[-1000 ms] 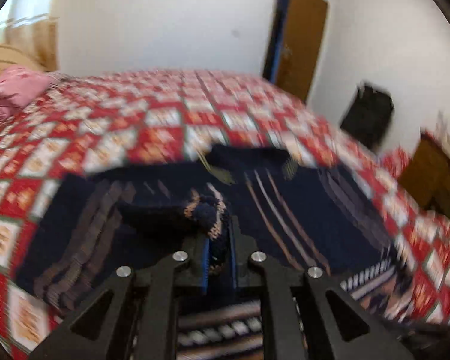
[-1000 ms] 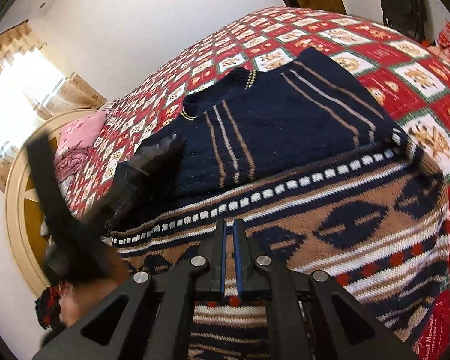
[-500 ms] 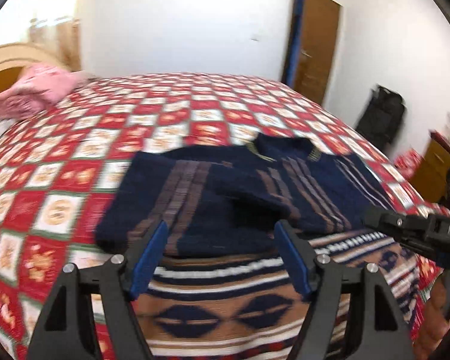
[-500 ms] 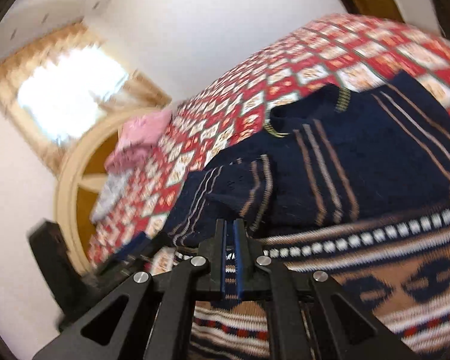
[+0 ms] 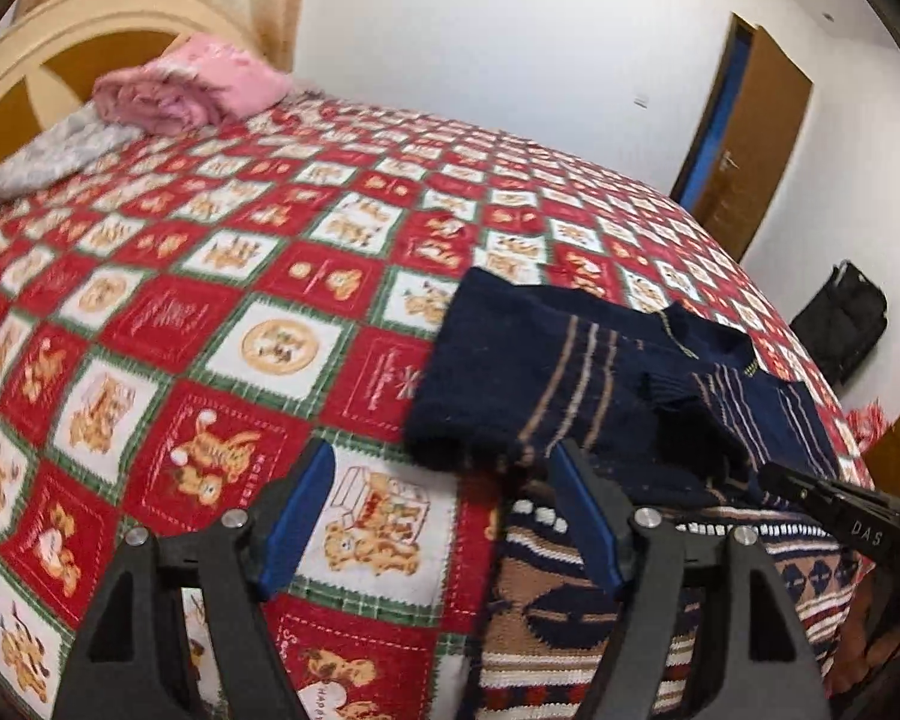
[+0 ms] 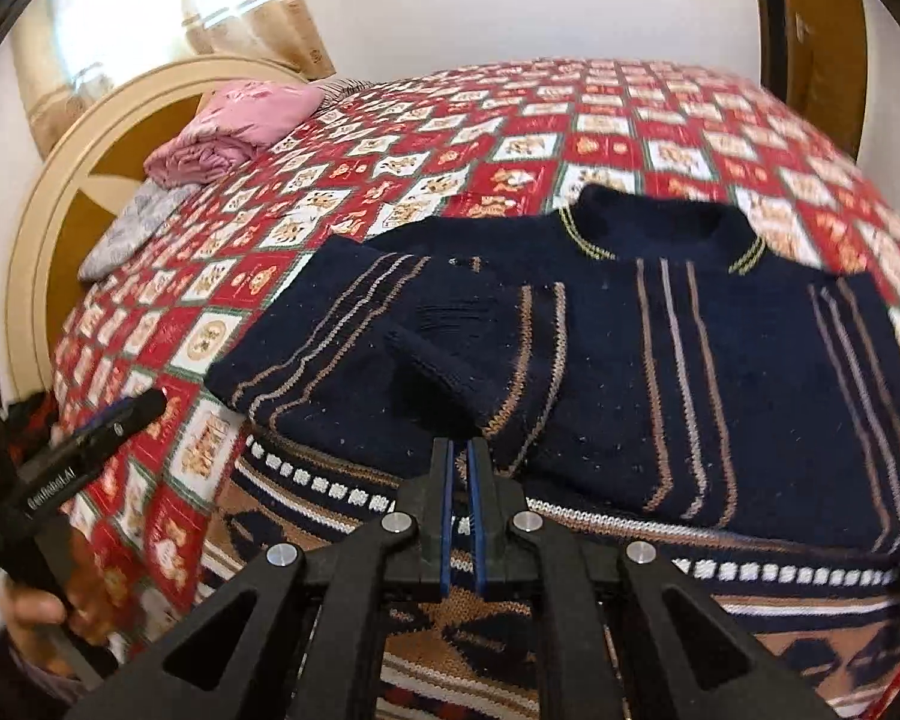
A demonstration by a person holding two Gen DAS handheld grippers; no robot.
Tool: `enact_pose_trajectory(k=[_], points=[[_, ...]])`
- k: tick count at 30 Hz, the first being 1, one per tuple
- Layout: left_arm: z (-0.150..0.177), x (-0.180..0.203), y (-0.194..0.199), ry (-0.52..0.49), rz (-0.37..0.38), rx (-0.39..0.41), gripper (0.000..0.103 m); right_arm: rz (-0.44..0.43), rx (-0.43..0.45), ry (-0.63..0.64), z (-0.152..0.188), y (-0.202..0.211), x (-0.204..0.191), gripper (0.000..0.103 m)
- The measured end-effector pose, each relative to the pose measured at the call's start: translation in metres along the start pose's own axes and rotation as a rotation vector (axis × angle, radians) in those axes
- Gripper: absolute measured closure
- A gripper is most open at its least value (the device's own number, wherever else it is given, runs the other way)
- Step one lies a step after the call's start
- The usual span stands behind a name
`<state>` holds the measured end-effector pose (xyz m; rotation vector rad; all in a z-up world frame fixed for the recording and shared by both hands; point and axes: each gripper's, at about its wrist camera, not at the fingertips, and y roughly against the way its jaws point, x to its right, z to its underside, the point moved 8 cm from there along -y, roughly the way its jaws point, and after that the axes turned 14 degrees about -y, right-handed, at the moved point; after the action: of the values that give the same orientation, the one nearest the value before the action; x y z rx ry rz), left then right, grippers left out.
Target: Fold small clothes
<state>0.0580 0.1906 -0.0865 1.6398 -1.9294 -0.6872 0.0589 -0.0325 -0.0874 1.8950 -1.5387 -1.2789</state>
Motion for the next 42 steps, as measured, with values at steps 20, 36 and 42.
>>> enact_pose_trajectory(k=[20, 36, 42], points=[[0.005, -0.009, -0.007, 0.067, 0.079, -0.01, 0.027, -0.049, 0.122, 0.113, -0.011, 0.041, -0.027, 0.098], [0.006, 0.0, -0.008, 0.035, 0.09, -0.015, 0.027, -0.572, -0.154, -0.35, 0.005, 0.011, -0.023, 0.021], [0.007, 0.003, -0.012, 0.048, 0.108, -0.029, 0.027, -0.207, -0.017, -0.066, 0.0, 0.009, -0.023, 0.021]])
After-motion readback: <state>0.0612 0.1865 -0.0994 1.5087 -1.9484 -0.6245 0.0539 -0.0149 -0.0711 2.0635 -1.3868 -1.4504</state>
